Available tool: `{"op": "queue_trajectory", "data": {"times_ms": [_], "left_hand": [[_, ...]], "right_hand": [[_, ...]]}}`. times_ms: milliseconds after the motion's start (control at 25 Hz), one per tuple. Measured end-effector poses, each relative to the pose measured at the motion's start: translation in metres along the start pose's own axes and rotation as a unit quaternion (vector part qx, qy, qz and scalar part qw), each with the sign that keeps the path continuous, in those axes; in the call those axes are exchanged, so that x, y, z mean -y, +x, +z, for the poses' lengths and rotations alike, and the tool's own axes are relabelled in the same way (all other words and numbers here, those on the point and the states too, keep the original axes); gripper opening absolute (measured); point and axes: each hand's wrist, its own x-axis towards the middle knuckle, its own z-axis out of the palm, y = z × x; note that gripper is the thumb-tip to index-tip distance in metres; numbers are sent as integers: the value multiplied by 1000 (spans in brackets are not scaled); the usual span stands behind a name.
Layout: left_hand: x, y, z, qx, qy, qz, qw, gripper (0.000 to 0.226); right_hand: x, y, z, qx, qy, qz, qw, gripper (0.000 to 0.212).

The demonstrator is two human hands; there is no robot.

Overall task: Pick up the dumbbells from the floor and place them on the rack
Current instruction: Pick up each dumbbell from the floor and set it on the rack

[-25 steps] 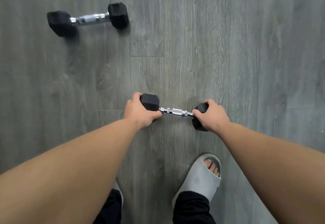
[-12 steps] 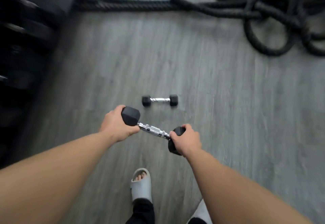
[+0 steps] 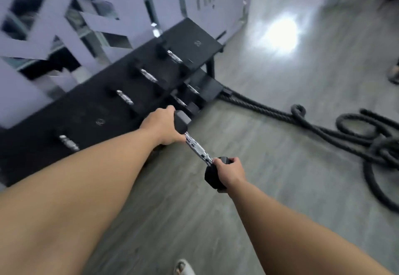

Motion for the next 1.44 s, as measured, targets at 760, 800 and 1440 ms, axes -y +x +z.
{"op": "queue_trajectory", "data": {"times_ms": [760, 800, 1440], "left_hand": [[366, 83, -160, 2, 100, -124, 987, 89], [380, 102, -156, 3, 105, -129, 986, 89], [552, 319, -50, 67, 105, -105, 987, 74]], "right_hand": [[130, -1, 410, 124, 11, 54, 991, 83], [136, 16, 426, 125, 10, 69, 990, 85], [176, 179, 613, -37, -77, 145, 986, 80]]}}
